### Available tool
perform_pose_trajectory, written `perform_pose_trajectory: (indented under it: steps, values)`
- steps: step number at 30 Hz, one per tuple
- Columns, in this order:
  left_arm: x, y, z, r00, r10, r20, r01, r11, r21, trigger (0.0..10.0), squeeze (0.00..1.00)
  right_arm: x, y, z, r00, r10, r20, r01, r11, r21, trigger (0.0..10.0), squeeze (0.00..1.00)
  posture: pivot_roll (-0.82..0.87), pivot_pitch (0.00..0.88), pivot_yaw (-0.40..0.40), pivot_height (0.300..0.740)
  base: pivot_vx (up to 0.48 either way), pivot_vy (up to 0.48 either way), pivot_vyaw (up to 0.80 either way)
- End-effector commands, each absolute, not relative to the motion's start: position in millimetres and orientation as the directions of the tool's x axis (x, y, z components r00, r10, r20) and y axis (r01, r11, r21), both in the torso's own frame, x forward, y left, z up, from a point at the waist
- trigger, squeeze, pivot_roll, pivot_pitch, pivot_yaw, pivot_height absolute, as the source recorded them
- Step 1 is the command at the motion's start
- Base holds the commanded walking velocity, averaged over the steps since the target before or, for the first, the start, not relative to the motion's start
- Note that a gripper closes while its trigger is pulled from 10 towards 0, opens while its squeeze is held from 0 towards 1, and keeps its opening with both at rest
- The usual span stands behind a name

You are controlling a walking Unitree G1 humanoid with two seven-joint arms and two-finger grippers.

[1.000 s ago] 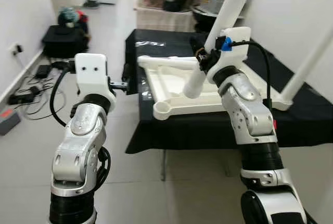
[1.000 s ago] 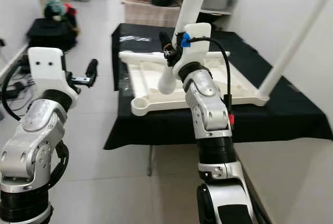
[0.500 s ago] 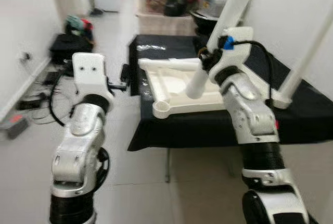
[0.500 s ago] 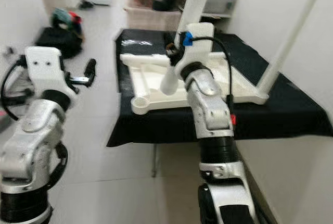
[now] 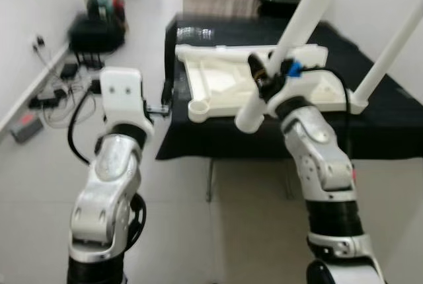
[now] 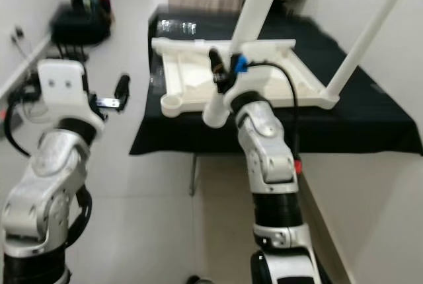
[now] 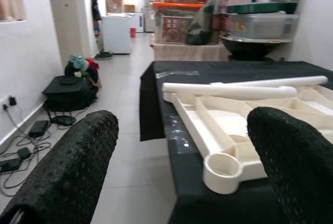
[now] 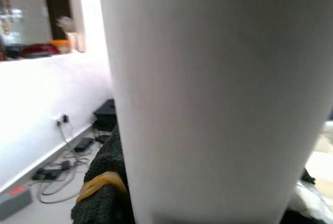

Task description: Building children table

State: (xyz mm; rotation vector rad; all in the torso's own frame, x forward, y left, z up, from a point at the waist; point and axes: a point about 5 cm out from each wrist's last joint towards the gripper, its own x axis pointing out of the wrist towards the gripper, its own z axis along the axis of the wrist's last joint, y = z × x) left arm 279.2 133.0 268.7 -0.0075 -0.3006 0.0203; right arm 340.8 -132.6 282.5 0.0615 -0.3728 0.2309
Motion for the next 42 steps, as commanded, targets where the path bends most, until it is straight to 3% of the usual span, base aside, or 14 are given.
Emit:
perform_pose_trajectory:
  steps: [1,17,35,42]
  values:
    - [277.7,128.8,273.5,0.95,0.0,0.313,-0.003,1.0,0.008,10.0,0.0,337.4,-137.6,287.2,0.901,0.199,0.386,-0.222,0.975,0.015,10.0,0.0,-0.04,0.204,-0.113,0.74,0.0,0.0,0.0]
    - [274.9,124.8,278.8,0.945,-0.001,0.327,-0.005,1.0,0.016,10.0,0.0,328.9,-139.2,286.1,0.908,0.187,0.374,-0.206,0.979,0.009,10.0,0.0,-0.03,0.237,-0.104,0.74,0.0,0.0,-0.68]
    - [274.0,122.9,278.8,0.945,0.004,0.327,-0.011,1.0,0.019,10.0,0.0,324.8,-132.6,285.1,0.896,0.242,0.373,-0.246,0.968,-0.036,10.0,0.0,-0.04,0.234,-0.102,0.74,0.0,0.0,0.0]
    - [275.0,123.7,278.9,0.945,0.008,0.327,-0.019,0.999,0.03,10.0,0.0,324.9,-128.4,286.7,0.888,0.268,0.373,-0.254,0.963,-0.086,10.0,0.0,-0.04,0.219,-0.106,0.74,0.0,0.0,0.8]
